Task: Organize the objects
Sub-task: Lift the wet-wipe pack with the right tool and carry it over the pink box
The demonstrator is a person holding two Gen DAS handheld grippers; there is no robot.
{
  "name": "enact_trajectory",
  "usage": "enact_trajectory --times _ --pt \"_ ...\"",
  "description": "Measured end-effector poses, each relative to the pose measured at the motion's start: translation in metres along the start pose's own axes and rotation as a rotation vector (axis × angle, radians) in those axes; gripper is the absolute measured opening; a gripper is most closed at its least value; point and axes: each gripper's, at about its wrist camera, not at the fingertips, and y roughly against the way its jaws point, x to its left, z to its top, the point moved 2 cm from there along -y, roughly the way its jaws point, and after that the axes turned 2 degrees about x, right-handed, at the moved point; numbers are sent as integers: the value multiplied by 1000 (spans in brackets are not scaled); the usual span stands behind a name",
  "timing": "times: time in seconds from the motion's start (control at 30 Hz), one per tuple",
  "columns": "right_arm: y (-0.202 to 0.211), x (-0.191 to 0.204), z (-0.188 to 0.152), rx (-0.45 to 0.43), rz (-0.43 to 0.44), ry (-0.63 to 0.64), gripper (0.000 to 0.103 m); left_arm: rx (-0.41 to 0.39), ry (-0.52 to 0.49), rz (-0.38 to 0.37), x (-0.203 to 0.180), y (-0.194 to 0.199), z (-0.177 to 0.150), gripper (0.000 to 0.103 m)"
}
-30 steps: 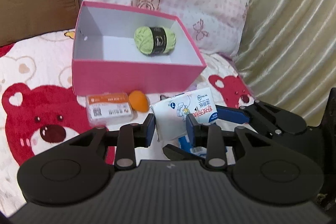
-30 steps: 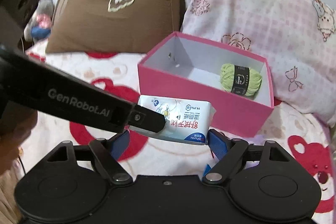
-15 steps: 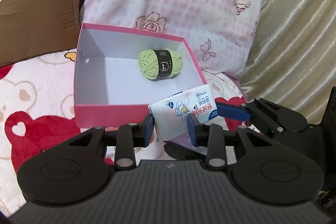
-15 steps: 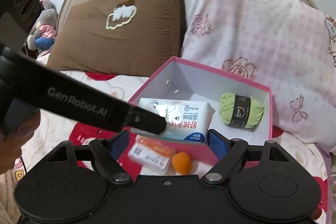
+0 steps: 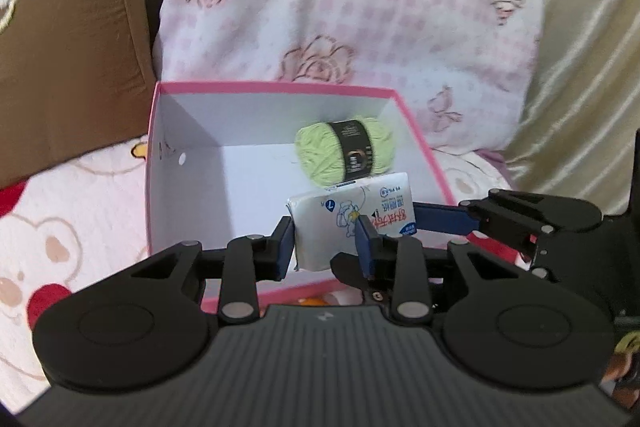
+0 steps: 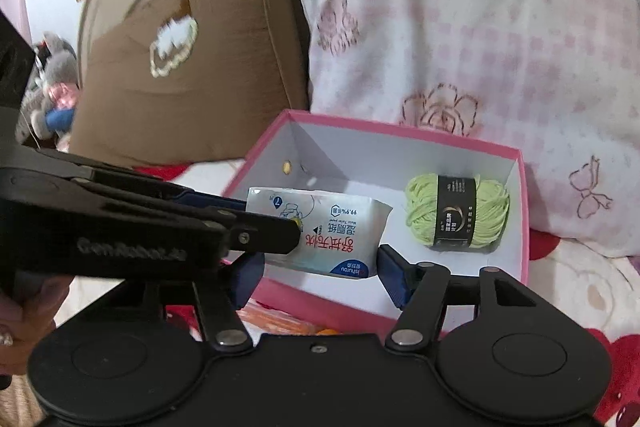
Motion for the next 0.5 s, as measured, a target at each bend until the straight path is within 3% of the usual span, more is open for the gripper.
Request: enact_trajectory --times 0.27,0.5 --pt "-68 -35 14 116 19 -148 67 113 204 -9 41 -67 19 30" --pt "-113 -54 19 202 29 -213 63 158 239 68 47 -108 21 30"
